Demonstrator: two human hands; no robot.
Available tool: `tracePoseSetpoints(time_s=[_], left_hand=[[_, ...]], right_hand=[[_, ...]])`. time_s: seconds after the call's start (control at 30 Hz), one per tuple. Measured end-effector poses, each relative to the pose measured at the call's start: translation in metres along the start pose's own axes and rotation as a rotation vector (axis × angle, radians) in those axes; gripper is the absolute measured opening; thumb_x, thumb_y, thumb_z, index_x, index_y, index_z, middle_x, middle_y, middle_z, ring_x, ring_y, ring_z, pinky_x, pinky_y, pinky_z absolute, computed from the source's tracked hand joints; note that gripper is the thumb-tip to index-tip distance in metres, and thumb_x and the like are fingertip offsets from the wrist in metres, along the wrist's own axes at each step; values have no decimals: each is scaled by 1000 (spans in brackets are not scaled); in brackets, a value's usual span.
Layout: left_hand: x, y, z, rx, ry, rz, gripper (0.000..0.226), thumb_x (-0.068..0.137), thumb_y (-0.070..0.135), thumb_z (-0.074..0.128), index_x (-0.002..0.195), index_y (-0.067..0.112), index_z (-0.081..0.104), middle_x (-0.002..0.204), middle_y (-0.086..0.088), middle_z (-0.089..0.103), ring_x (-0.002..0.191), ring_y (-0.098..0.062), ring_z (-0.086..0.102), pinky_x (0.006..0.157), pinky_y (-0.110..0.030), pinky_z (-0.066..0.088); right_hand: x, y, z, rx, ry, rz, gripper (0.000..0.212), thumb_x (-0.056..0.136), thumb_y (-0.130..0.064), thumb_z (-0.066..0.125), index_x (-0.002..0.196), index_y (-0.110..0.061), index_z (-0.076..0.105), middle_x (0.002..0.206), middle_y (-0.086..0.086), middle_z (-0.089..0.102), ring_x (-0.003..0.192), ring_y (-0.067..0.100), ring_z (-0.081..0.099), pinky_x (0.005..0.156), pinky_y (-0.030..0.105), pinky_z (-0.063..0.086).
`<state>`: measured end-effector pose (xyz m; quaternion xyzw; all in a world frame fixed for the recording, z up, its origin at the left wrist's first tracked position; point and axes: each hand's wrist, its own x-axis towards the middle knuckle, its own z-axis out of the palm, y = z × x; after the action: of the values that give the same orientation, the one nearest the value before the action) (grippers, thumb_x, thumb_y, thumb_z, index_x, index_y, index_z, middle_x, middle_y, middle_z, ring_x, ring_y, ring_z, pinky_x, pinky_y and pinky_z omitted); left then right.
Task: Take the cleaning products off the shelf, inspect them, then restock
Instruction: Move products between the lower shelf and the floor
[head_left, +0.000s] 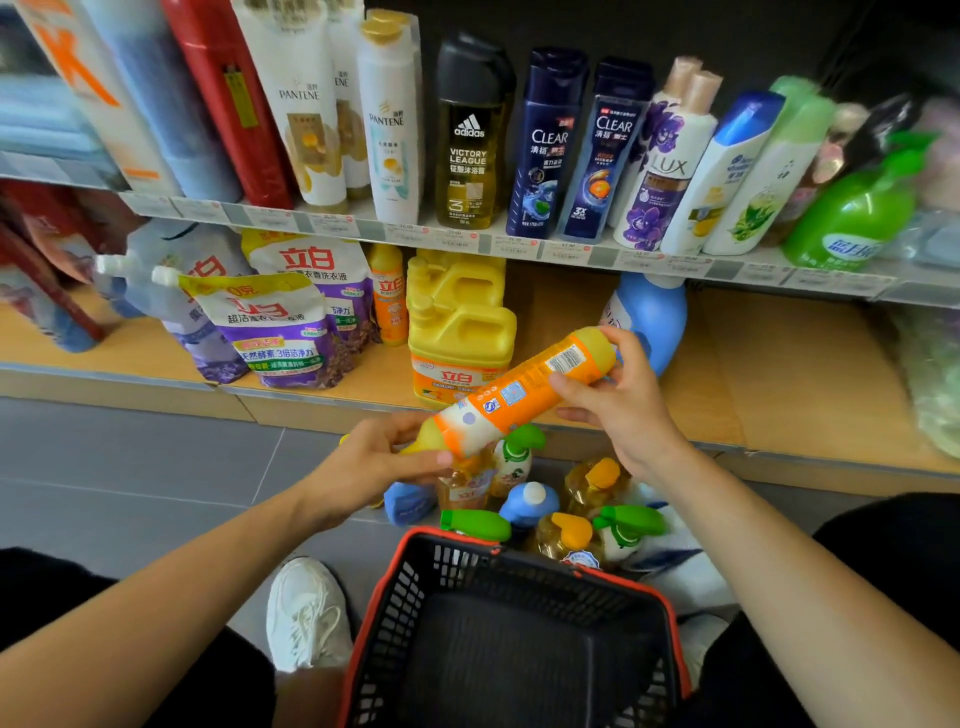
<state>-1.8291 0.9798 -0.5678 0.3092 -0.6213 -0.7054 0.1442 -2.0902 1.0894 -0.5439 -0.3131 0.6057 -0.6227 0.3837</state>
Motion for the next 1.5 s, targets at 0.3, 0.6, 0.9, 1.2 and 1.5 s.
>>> tracePoseSetpoints(time_s=[0.3, 0.6, 0.9, 1.2, 1.5], left_hand=[[5, 14, -41, -235, 327, 218, 33, 72, 33, 88, 101, 21, 78, 108, -4, 77, 103, -21, 74, 77, -27, 60], [18, 18, -59, 155, 442, 354, 37, 77, 36, 85, 108, 20, 74, 103, 5, 78, 95, -13, 74, 81, -30, 62], [59, 2, -85, 536, 463, 262, 42, 70, 54, 82, 105, 33, 72, 94, 14, 75, 86, -2, 71, 77, -36, 62], [100, -86, -99, 795, 356, 68, 42, 73, 49, 85, 107, 29, 69, 103, 8, 69, 93, -15, 66, 72, -30, 52], [110, -120, -102, 1031, 307, -181, 47, 70, 58, 76, 112, 39, 67, 103, 8, 71, 99, -21, 65, 69, -29, 40]], right_hand=[[-10, 52, 33, -497, -360, 349, 42, 77, -34, 85, 108, -31, 58, 102, 2, 73, 95, 22, 73, 77, 30, 59], [3, 31, 61, -1037, -376, -87, 36, 86, -33, 76, 121, -26, 70, 116, -9, 71, 105, 5, 63, 87, 22, 48], [80, 9, 90, -1336, -162, -543, 60, 86, -32, 74, 141, -20, 53, 144, 2, 50, 126, 25, 46, 101, 40, 44], [100, 58, 99, -1438, -57, -603, 86, 78, -38, 81, 152, -23, 41, 159, 6, 38, 146, 32, 31, 119, 50, 23], [104, 71, 97, -1458, 12, -728, 90, 76, -30, 83, 153, -22, 37, 156, 5, 39, 144, 33, 33, 121, 52, 21]])
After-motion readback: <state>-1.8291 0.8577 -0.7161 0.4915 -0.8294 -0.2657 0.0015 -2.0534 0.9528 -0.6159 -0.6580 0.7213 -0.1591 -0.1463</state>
